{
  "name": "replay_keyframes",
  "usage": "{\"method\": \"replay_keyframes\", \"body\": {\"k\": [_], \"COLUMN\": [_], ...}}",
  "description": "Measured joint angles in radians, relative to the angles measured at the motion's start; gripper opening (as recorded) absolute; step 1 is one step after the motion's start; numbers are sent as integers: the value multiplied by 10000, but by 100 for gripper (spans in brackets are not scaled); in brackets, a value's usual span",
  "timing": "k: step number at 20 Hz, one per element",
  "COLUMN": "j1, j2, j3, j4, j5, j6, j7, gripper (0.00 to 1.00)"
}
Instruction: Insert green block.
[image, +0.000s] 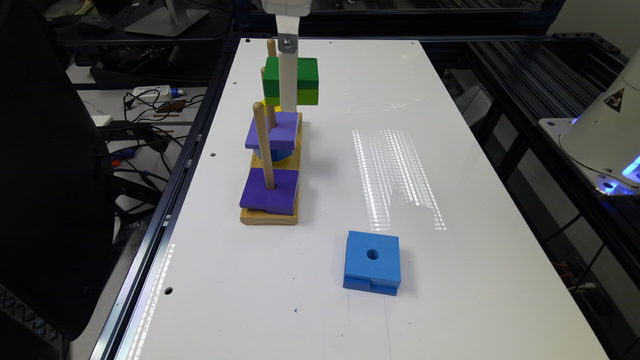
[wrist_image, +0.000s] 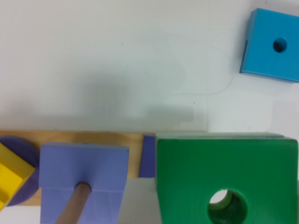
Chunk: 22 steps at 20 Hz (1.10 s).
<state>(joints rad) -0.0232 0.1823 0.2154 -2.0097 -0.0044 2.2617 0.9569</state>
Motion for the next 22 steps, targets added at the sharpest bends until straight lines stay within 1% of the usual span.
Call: {"method": "replay_keyframes", "body": {"k": [6, 13, 17, 22], "j1": [2, 2, 2, 2], "j2": [239, 280, 452, 453], "j3": [29, 51, 56, 60], "j4": [257, 279, 285, 288], "j5": [0, 0, -7, -7], "j6": [0, 8, 164, 165], "j7": [0, 1, 1, 1], "gripper": [0, 0, 0, 0]}}
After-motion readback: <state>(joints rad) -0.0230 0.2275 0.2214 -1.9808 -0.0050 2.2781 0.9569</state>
